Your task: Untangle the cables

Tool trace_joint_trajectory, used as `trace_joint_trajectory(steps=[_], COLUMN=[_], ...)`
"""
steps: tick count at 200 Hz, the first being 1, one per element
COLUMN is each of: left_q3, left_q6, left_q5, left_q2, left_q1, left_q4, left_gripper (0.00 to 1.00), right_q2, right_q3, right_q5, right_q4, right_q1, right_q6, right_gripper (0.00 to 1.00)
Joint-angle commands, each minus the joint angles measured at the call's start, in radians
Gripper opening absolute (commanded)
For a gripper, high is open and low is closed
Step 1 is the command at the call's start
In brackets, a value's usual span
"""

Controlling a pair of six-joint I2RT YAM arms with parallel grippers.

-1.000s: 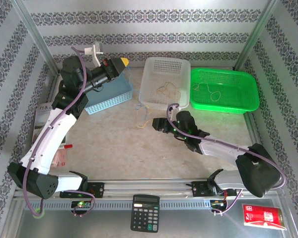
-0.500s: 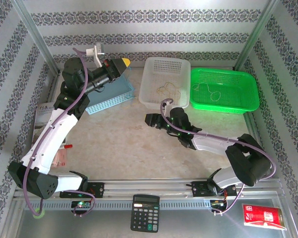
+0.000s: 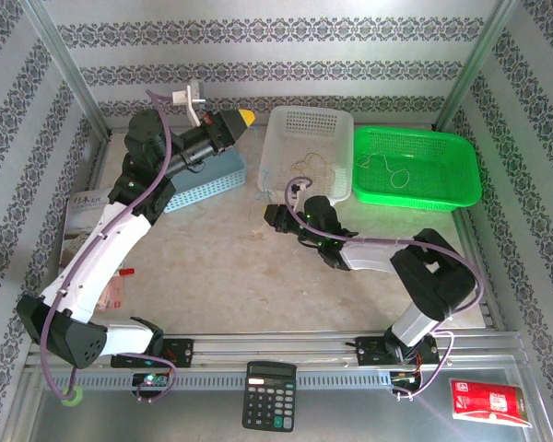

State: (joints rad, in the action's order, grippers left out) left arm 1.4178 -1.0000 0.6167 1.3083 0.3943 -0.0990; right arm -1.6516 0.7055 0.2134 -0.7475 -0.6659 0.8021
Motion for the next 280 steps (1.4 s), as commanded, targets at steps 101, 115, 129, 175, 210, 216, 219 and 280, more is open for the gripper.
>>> trace_joint_trajectory(steps=[101,115,129,175,210,216,219,280], left_q3=[0.244,0.309,0.365,0.48,0.525,0.53,0.534,0.49], left_q6=[0.127,0.138,0.144,0.15,0.152,0.154,0.156,0.133], left_q5=[-0.047,-0.039,-0.03,-0.017,-0.016,-0.016,-0.017,0.026], left_q2=[0.047,0.072,0.097,0.157,0.178,0.181,0.183,0.196], left_q1=[-0.054,-0.074,-0.091,-0.138,-0.175,-0.182,-0.183,-0.212], left_q4=[0.126,0.156,0.178,0.219,0.235,0.237,0.238,0.182], left_gripper=[0.0,0.0,0.0,0.0,0.0,0.0,0.0,0.0], right_q2=[0.044,0.059,0.07,0.091,0.107,0.109,0.111,0.082], right_q3=[-0.131,-0.163,-0.194,-0.266,-0.283,-0.283,-0.282,-0.257], right_q5=[-0.028,-0.035,-0.042,-0.055,-0.056,-0.052,-0.05,-0.019], right_q4=[-0.135,-0.126,-0.128,-0.141,-0.141,-0.141,-0.141,-0.123], right_q1=[0.023,0.023,0.024,0.017,0.008,0.006,0.005,-0.01], right_q6=[0.044,0.036,0.029,0.025,0.02,0.02,0.021,0.016], right_gripper=[0.0,0.0,0.0,0.0,0.0,0.0,0.0,0.0])
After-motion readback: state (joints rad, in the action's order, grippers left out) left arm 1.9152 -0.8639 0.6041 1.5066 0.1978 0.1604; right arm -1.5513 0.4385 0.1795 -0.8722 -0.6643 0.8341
